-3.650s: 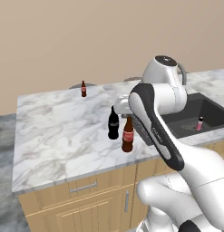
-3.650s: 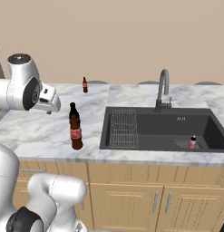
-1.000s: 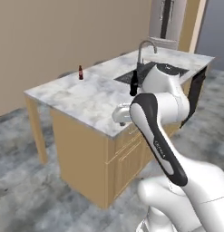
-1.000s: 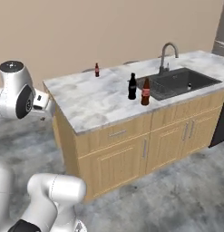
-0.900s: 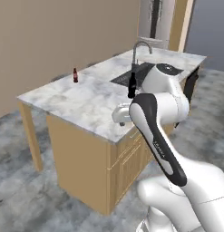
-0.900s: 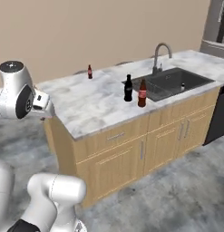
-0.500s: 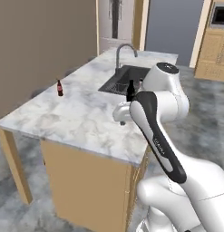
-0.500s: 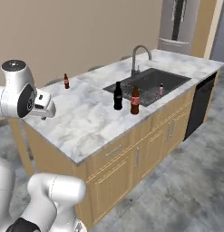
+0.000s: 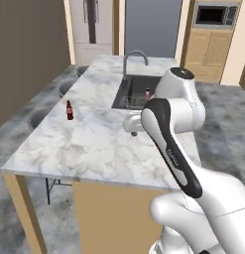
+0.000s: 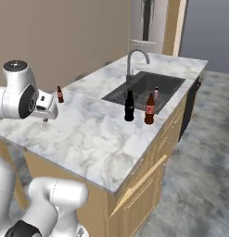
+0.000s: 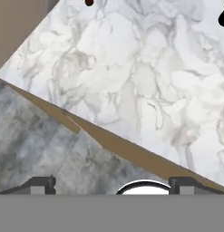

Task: Place the large bottle from the dining counter next to the other large bottle outside the sink, and place the small bottle from the dining counter next to the other small bottle inside the sink.

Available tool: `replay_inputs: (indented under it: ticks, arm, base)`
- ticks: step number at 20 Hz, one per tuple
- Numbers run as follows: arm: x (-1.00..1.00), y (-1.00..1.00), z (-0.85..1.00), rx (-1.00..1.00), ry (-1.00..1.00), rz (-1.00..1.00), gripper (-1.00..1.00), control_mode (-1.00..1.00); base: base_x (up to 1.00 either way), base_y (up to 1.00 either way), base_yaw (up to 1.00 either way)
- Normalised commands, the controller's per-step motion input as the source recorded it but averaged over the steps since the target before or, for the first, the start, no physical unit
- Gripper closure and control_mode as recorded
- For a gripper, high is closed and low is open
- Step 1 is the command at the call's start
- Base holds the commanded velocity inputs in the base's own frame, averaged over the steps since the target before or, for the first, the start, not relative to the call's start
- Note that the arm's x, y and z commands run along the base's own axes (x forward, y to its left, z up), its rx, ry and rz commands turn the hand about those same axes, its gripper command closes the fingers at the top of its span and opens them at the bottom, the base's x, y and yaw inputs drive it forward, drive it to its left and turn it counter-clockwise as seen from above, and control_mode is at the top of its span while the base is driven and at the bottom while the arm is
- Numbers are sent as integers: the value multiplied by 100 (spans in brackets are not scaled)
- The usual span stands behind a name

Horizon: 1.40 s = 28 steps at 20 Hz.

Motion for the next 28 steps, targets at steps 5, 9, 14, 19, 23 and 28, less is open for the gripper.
replay_inputs:
  ticks: [5,9,14,19,23,28]
  arm:
    - [0,0,0,0,0,0,-100,100]
    - [0,0,0,0,0,0,-100,100]
    - [0,0,0,0,0,0,-100,100]
    - [0,0,0,0,0,0,-100,100]
    - [0,0,0,0,0,0,-100,100]
    - [0,0,0,0,0,0,-100,100]
  base:
    - [26,100,-35]
    - [27,100,-35]
    - [2,100,-25]
    - [-2,100,-13]
    - [0,100,-18]
    - [0,100,-31]
